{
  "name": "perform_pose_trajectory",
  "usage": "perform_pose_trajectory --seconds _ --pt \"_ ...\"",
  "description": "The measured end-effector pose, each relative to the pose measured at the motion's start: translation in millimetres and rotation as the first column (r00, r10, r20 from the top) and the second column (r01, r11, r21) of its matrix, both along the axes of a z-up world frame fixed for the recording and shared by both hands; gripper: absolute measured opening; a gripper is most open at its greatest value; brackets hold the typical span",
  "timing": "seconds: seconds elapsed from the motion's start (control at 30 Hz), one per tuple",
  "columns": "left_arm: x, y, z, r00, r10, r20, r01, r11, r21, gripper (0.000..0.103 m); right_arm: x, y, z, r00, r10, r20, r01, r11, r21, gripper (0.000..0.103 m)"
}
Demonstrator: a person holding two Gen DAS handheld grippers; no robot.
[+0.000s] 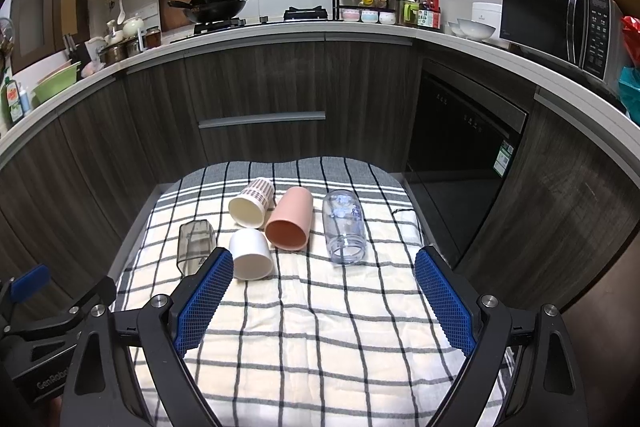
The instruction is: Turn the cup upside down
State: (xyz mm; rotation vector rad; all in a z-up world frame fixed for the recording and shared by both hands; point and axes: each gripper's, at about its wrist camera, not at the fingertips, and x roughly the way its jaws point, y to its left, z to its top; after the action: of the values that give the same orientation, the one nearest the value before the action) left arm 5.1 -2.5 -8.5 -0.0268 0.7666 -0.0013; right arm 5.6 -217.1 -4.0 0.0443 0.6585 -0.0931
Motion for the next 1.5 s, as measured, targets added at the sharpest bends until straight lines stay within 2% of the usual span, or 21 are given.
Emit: perform_pose_trajectory --seconds 0.47,0.57,0.67,1.07,1.5 --pt "8 2 1 1.0 0.001 0.001 -0.001 1.0 0.014 0.103 -4 -2 -2 1.0 -0.004 -0.004 0.004 1.0 0.008 0.092" --pt "10 3 1 1.0 0.005 0.007 -0.005 1.0 0.013 0.103 11 3 -8 1.0 -0.004 -0.012 0.004 1.0 0.018 0.092" --pt "8 3 -3 1.0 0.004 -0.008 -0.004 1.0 -0.004 0.103 10 4 -10 1.0 -0.003 -0.012 0.003 1.0 0.015 0.092" --pt "7 -3 -2 1.0 -0.01 -0.001 0.01 1.0 0.011 0.103 11 0 -7 1.0 -0.014 -0.015 0.014 1.0 0.014 0.092" --pt "27 -14 -17 0.998 -0.043 -0.05 0.044 0.999 0.029 0.103 19 -6 -13 0.999 -0.018 -0.031 0.019 1.0 0.01 0.092"
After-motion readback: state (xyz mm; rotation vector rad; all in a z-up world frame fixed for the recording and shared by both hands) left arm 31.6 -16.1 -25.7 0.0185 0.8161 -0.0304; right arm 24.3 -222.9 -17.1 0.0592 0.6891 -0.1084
